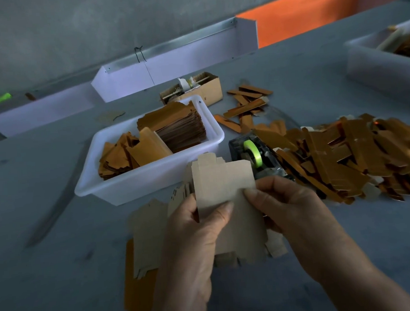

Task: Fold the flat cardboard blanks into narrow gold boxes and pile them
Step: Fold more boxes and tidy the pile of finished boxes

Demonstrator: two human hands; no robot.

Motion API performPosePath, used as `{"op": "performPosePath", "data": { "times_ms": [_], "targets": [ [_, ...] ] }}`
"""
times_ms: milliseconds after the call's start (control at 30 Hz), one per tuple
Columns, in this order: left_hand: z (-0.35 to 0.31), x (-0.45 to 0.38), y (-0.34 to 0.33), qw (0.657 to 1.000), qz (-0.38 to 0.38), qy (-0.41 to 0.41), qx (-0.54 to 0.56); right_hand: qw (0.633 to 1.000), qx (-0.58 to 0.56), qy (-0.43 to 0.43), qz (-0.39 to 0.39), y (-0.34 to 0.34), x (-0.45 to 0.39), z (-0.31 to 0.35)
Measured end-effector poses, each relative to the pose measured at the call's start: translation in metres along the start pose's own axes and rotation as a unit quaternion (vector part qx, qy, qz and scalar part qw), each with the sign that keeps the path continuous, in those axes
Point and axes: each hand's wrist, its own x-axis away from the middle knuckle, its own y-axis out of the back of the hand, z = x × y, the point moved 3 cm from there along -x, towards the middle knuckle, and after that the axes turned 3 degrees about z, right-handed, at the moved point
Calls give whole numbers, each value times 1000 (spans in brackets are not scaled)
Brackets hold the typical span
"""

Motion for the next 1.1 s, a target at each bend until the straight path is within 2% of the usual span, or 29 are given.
{"op": "performPosePath", "data": {
  "times_ms": [67,367,567,733,900,1000,1067,1100],
  "targets": [
    [1,0,-2,1000,-3,-4,-3,1000,-8,3,21,1,2,-1],
    [0,3,-10,999,19,-25,-20,999,-4,14,31,14,9,-6],
    [-1,5,-14,999,32,-30,-23,997,-42,16,57,17,12,-4],
    [-3,3,-19,998,11,-48,-29,998,-43,15,37,20,12,-6],
    [-1,3,-23,996,-19,-70,-53,997,49,44,-26,17,16,1],
    [-1,2,-25,992,-42,-89,-85,962,225,119,-102,12,25,9],
    [-2,4,-27,990,-40,-96,-95,940,276,164,-119,6,30,15],
    [-3,6,-28,992,-30,-88,-89,940,272,176,-112,2,33,16]
  ]
}}
